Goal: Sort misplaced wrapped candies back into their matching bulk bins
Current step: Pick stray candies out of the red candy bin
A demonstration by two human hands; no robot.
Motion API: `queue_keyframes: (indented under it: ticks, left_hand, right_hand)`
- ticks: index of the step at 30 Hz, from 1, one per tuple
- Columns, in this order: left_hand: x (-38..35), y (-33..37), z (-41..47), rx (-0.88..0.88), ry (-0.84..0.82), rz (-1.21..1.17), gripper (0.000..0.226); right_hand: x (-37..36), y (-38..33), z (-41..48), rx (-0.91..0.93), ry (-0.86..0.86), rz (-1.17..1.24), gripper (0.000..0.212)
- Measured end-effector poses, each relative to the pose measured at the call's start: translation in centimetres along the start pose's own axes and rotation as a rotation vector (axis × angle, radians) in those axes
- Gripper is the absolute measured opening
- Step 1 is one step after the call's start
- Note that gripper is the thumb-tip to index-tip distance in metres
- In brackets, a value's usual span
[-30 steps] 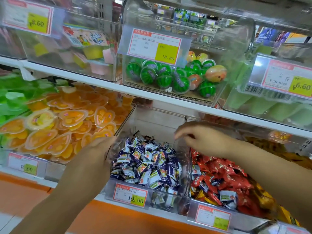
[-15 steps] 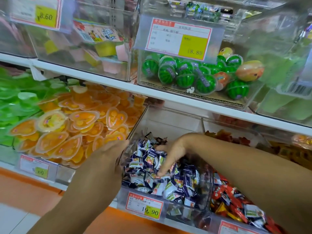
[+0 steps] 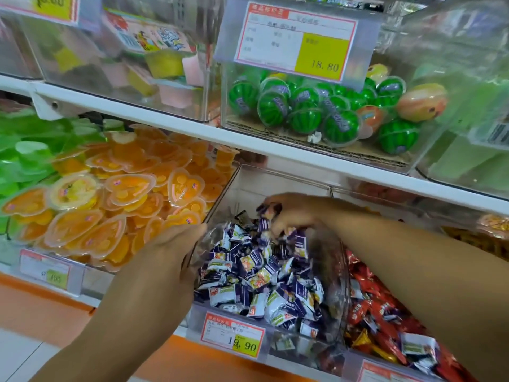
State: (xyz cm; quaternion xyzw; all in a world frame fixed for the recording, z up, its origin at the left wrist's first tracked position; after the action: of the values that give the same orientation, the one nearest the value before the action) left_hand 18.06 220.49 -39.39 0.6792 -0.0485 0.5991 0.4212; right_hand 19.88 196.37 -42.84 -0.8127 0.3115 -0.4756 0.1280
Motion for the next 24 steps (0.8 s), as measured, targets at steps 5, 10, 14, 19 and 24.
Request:
queue_keyframes:
  ticks: [5,10,14,19,24]
  left_hand:
    - [-0.3,-0.3,0.2,0.029,-0.021,-0.002,0.062]
    - [-0.2,-0.3,0.2,0.021,-0.022,0.003,0.062]
    - [-0.2,-0.4,0.0,0.01,-0.006,-0.011,0.062]
    - [-0.2,-0.4,-0.2,-0.018,0.006,-0.029,0.062]
    - [-0.3,-0.4,-0.1,-0.025,0.021,-0.041,0.061]
  right_hand:
    - [3.5,0.4,-0.8,-0.03,0.016,0.016,0.073]
    - [-2.5,-2.2,-4.5,0.026,-0.35,-0.449,0.078]
    - [-9.8,-0.9,-5.2,0.002,-0.557,-0.618,0.098]
    - [-5.6,0.8,-0.9,0.009,-0.278,-0.654,0.079]
    - [1.5,1.8,-0.3,-0.019,-0.038,-0.584,0.076]
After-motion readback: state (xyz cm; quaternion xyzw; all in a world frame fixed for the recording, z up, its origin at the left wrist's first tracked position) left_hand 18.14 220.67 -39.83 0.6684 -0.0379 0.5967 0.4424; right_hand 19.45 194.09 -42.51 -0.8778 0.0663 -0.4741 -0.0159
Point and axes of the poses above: each hand's wrist, its own z-axis towards the middle knuckle, its own x-axis out of the back of the hand, y = z × x, the point moved 9 cm from there along z, towards the middle knuckle, and after that the axes turned 11 degrees about -y, right-handed, at the moved point
